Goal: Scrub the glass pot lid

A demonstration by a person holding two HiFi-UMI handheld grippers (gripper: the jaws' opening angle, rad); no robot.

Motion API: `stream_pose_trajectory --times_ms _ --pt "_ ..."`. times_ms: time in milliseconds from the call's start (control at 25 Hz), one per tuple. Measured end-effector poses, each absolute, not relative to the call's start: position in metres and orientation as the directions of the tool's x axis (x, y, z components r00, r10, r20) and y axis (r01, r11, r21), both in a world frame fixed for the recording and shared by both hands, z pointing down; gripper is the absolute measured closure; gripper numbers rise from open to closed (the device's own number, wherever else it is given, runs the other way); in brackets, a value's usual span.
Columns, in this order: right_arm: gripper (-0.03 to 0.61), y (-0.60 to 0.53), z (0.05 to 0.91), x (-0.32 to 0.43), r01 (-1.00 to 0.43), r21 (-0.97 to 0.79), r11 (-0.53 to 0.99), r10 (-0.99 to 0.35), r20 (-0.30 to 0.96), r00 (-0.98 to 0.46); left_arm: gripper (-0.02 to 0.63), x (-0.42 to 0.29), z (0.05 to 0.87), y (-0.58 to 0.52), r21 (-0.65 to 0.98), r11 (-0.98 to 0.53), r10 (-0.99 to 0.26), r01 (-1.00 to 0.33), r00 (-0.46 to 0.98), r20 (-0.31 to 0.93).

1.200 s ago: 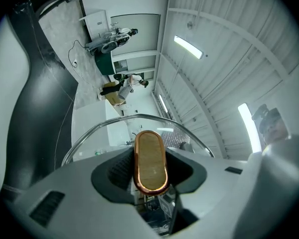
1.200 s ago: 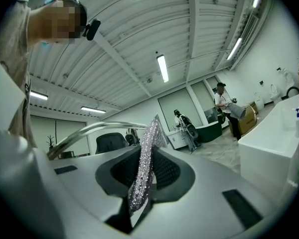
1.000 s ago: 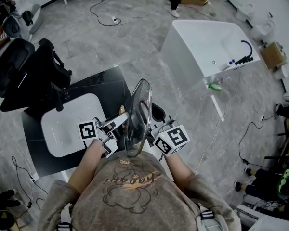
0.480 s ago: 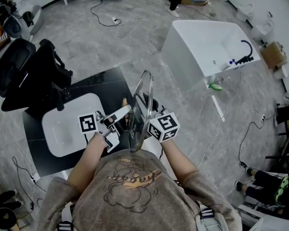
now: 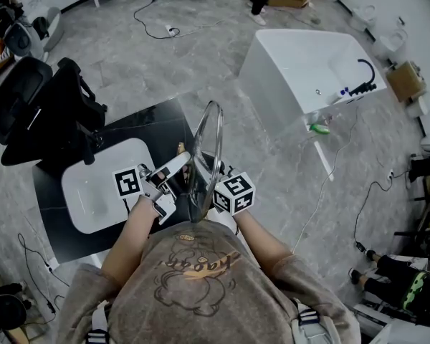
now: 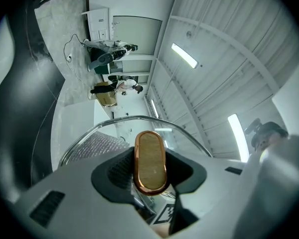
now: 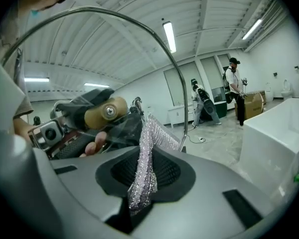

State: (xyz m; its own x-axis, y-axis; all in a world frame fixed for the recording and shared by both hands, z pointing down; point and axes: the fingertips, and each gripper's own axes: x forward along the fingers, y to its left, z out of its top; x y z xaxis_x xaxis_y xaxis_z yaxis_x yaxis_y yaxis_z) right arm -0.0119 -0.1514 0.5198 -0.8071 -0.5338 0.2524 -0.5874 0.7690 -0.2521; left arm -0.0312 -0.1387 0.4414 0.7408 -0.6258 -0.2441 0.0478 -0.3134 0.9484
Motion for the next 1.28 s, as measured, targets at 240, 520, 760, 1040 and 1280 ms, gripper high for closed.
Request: stream_pose_trajectory --times_ms 240,520,760,1040,1280 --pt "0.503 -0.129 0.523 -0.021 -0.522 -0.289 0.802 -0.456 0.268 -0.849 0.436 -0.044 0.448 -0.144 0.954 -0.292 -0.667 0.069 0.700 -0.255" --pt "0.503 -0.092 0.522 -0.036 -0.416 -0.328 0.848 -0.334 0.277 -0.901 0.434 -0.064 0.456 -0.150 0.957 -0.282 -0.707 0.065 0.661 -0.254" --pt "0.502 -0.066 0.504 -0.042 -0.305 -0.395 0.867 -0.221 0.244 -0.944 0.436 -0.082 0.460 -0.153 0.960 -0.272 -0.738 0.064 0.627 -0.250" --pt "0.503 -0.048 0.467 -0.039 -0.193 -0.492 0.849 -0.144 0.137 -0.980 0.436 -0.093 0.469 -0.149 0.966 -0.250 -0.759 0.068 0.606 -0.239" --pt "0.503 -0.056 0.431 -0.036 -0.173 -0.514 0.840 -0.178 0.041 -0.983 0.436 -0.092 0.477 -0.142 0.968 -0.234 -0.756 0.084 0.611 -0.236"
